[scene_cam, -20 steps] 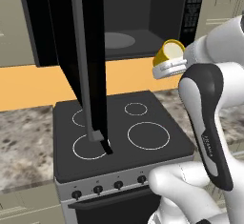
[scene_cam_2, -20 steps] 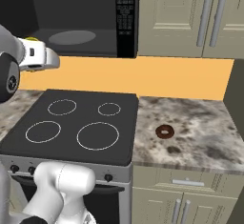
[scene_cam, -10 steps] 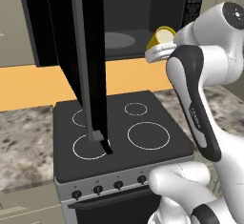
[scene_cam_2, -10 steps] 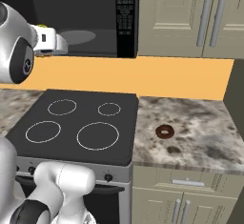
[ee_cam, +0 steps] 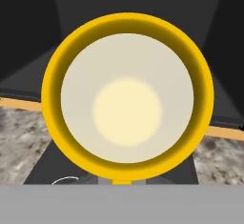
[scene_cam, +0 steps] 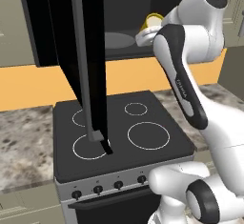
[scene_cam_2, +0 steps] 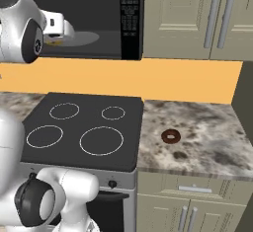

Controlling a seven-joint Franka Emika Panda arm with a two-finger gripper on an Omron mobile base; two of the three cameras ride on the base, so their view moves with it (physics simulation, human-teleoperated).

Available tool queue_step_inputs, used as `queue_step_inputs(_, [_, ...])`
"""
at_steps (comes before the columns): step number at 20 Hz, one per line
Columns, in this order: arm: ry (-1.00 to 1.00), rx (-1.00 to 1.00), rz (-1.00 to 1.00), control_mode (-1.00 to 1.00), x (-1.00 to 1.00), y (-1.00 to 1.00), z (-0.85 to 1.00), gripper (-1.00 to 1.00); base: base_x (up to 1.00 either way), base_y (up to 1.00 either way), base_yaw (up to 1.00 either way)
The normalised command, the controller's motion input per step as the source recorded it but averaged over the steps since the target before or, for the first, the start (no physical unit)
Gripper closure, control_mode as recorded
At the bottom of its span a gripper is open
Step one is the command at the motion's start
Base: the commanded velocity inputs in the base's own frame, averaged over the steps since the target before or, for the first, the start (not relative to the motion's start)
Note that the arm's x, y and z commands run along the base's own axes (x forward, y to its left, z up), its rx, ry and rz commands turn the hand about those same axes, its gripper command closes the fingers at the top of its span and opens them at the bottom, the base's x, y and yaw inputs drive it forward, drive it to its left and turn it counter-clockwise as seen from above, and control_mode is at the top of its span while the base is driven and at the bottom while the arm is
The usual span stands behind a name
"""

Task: Pick the mug from the counter and place it inside the microwave. Then close the microwave.

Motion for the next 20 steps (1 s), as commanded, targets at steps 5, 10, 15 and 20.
queue_step_inputs(5, [0.0,0.0,0.0,-1.0,0.34,0.01,-0.15,1.0,0.0,0.0,0.0])
queue_step_inputs(10, [0.0,0.0,0.0,-1.0,0.33,0.12,-0.25,1.0,0.0,0.0,0.0])
queue_step_inputs(15, [0.0,0.0,0.0,-1.0,0.4,0.22,0.0,1.0,0.0,0.0,0.0])
queue_step_inputs(20, [0.0,0.0,-0.01,-1.0,0.63,0.21,-0.01,1.0,0.0,0.0,0.0])
